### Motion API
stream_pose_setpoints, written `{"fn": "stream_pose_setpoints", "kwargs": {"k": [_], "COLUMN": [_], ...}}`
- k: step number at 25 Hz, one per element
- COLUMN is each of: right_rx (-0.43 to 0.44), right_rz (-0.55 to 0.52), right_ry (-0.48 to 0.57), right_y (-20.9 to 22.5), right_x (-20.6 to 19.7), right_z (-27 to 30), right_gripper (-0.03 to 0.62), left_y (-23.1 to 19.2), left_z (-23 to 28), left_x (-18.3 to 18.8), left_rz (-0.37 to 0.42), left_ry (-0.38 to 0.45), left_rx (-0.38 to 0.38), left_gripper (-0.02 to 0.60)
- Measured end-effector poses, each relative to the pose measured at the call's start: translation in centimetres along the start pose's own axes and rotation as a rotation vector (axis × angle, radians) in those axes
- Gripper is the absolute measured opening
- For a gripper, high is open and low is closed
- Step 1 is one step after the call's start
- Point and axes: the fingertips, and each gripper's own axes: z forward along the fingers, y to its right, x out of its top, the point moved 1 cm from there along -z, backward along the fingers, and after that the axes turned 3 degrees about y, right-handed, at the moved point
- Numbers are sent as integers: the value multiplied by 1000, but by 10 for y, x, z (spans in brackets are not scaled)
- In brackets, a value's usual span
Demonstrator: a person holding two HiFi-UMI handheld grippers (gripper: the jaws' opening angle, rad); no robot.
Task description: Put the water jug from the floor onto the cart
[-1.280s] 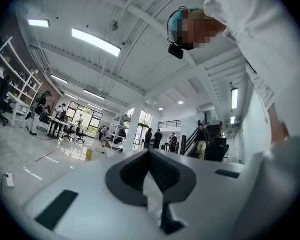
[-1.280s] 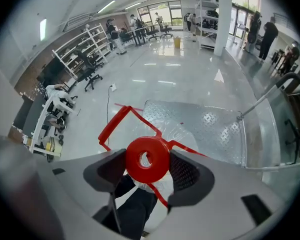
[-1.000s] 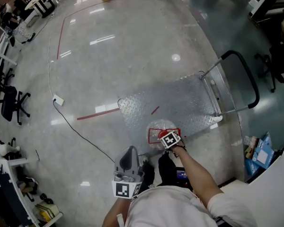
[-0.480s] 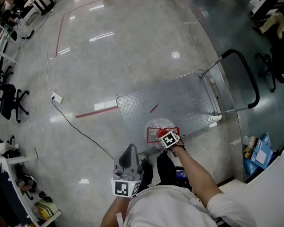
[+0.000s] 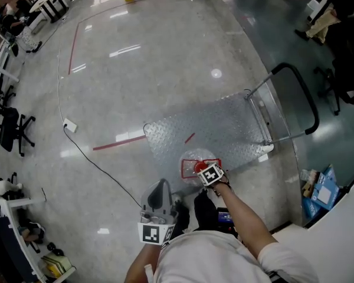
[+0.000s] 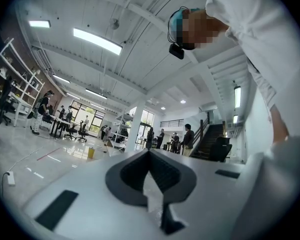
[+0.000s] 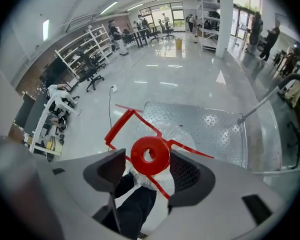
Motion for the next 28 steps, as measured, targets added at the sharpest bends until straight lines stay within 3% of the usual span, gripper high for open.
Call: {"fn": "stream_pose_setpoints", "kwargs": {"k": [6,10,12,19,24,26,28], "right_rx": [-34,-122,-149,-273,-436,-450,-434], "right_rz": [33,65,83,85,-11,-56,-82], "right_ry": [119,326,419,816,1258,1339,1337], "right_y": [-7,-7,-13,-32,-64,-79,-88], "right_x": [18,53,66,91,90,84,80], "right_z": [-54,-115,-146,-265,-381,-404,-403], "right_gripper": [277,59,36,12,12,12,12], "left_y": [3,5,8,27,33,36,36], "left_z": [1,6,9,16,15,14,13], "left_x": [-8,1,10,33,49,51,50], "left_rz": [-4,-10,-12,-6,-17,-14,-16], "left_ry": [-19,7,28,75,100,103,101], "left_rx": [-22,-45,-60,-130,-137,-138,-138], "left_gripper": [3,3,3,3,3,3,3]}}
